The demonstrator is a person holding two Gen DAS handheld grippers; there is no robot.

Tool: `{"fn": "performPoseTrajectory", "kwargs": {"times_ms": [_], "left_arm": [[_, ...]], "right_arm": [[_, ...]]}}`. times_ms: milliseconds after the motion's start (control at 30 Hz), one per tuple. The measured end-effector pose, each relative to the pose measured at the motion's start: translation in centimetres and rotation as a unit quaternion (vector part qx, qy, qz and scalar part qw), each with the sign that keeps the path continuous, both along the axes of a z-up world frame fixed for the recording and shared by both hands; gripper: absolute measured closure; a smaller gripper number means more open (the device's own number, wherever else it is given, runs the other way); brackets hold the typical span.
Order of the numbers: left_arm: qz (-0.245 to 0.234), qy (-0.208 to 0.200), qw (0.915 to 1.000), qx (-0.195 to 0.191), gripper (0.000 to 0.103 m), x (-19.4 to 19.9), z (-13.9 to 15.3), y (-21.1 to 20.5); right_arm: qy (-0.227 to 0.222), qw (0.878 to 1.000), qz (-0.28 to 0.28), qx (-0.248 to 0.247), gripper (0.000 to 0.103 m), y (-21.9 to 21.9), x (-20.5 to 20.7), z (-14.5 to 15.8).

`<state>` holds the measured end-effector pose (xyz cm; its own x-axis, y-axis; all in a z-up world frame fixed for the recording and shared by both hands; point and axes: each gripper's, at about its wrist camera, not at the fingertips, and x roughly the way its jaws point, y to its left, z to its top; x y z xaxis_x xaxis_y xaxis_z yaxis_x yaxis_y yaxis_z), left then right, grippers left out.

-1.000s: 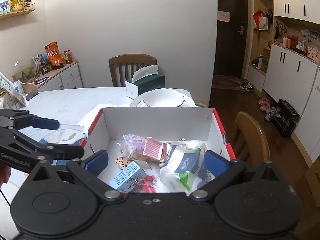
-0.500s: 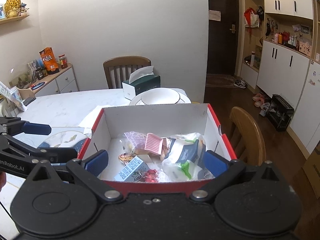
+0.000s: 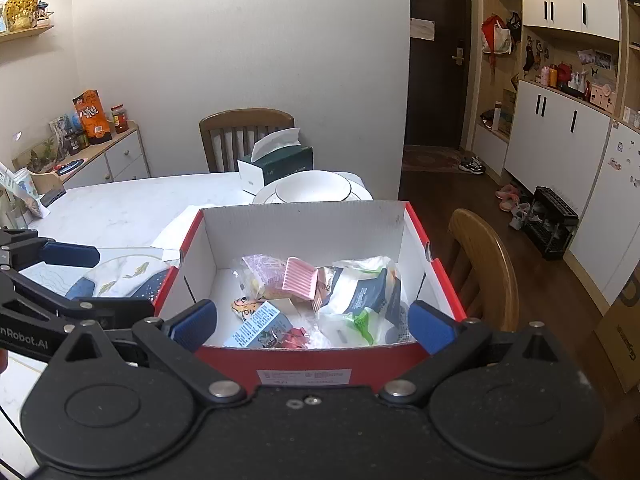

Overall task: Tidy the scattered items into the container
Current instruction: 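Withdraw both tools upward from the filled box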

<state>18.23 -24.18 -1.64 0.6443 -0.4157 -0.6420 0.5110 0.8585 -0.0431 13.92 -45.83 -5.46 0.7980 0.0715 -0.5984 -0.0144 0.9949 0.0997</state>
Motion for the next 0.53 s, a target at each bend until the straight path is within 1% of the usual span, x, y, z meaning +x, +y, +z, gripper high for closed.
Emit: {"fn": "performPoseTrajectory", "kwargs": {"times_ms": [200, 300, 533], "left_arm": [[0.009, 0.005, 0.9999, -0.001, 0.000, 0.22, -0.06, 0.15], [0.006, 0.009, 0.9999, -0.001, 0.000, 0.27, -0.20, 0.16], [-0.001, 0.004, 1.0000, 0.001, 0.000, 0.04, -0.17, 0.39]], "right_arm": [[-0.003, 1.000, -0.004, -0.001, 0.001, 0.22, -0.01, 0.12], [-0.003, 1.000, -0.005, -0.006, 0.001, 0.38, 0.06, 0.15], [0.002, 1.000, -0.008, -0.010, 0.001, 0.82, 0.10, 0.16]]}}
